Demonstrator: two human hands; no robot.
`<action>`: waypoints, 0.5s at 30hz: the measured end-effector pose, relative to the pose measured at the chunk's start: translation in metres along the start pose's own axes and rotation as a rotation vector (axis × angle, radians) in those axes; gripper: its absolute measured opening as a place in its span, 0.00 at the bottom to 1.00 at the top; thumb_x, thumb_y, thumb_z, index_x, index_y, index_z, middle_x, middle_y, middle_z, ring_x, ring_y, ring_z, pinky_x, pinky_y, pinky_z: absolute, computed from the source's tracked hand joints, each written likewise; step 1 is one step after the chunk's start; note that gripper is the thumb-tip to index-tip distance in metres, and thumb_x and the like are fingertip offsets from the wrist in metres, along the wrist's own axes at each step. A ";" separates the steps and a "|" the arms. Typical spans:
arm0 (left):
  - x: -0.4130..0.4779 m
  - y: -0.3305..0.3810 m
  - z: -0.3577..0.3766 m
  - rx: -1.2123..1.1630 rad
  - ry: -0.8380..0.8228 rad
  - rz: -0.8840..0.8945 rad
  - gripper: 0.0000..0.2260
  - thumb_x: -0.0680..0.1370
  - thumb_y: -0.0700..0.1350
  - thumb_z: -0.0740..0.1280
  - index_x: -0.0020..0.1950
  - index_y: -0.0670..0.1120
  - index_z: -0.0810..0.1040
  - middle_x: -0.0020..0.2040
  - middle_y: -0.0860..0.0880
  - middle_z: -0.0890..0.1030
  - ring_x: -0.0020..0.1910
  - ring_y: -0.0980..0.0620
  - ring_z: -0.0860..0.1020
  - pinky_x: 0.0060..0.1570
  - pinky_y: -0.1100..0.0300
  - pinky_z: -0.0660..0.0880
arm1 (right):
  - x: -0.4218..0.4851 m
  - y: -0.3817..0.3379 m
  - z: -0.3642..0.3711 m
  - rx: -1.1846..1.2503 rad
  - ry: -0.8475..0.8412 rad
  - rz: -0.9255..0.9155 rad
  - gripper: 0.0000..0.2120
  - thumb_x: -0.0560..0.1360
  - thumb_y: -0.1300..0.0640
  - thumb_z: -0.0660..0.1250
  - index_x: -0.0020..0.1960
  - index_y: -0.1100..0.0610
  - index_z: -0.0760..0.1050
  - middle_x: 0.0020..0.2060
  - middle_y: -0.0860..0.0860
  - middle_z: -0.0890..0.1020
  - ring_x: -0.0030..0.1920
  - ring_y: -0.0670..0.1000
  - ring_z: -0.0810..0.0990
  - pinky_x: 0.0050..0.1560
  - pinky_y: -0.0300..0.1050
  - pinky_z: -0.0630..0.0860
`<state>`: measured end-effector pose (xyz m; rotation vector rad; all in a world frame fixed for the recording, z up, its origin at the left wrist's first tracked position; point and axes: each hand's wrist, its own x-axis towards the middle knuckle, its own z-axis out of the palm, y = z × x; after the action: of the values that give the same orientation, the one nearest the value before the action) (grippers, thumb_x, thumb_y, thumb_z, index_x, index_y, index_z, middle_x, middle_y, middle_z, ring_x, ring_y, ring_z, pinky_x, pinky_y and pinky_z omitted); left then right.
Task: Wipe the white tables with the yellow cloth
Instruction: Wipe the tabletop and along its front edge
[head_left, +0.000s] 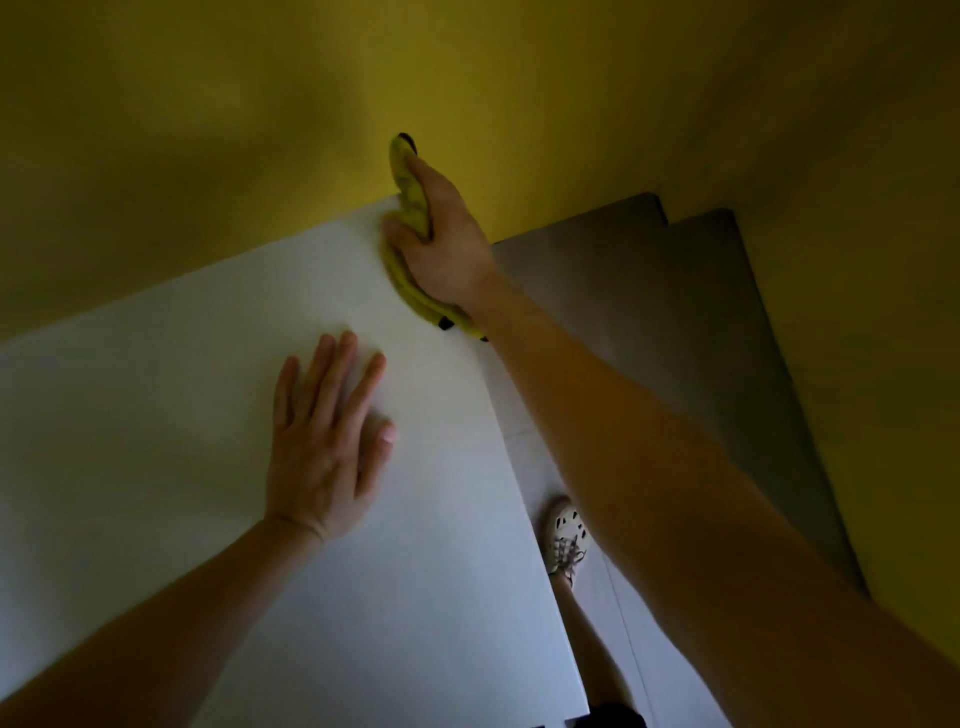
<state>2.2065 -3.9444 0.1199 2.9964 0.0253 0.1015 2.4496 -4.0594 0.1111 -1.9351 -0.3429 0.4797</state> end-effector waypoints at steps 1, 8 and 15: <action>0.000 0.000 0.000 0.000 0.005 -0.002 0.30 0.85 0.56 0.57 0.85 0.45 0.67 0.87 0.40 0.61 0.87 0.38 0.58 0.80 0.29 0.58 | -0.014 0.001 -0.001 0.024 0.021 -0.012 0.37 0.84 0.51 0.70 0.87 0.55 0.58 0.84 0.55 0.66 0.81 0.55 0.68 0.78 0.44 0.65; 0.000 0.003 -0.002 0.010 -0.018 -0.013 0.30 0.85 0.56 0.57 0.85 0.44 0.67 0.87 0.40 0.60 0.87 0.39 0.57 0.80 0.29 0.58 | -0.289 0.032 -0.028 0.045 -0.065 0.054 0.41 0.84 0.56 0.71 0.87 0.42 0.52 0.84 0.37 0.61 0.79 0.33 0.64 0.74 0.27 0.63; 0.000 0.000 0.001 0.016 0.009 -0.001 0.30 0.85 0.57 0.57 0.85 0.45 0.66 0.88 0.41 0.59 0.87 0.40 0.57 0.80 0.30 0.58 | -0.152 0.017 -0.010 -0.035 -0.048 -0.029 0.43 0.82 0.50 0.72 0.89 0.51 0.51 0.87 0.49 0.57 0.80 0.51 0.66 0.78 0.44 0.65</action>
<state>2.2066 -3.9448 0.1187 3.0122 0.0282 0.1158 2.3217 -4.1420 0.1257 -1.9521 -0.4123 0.5048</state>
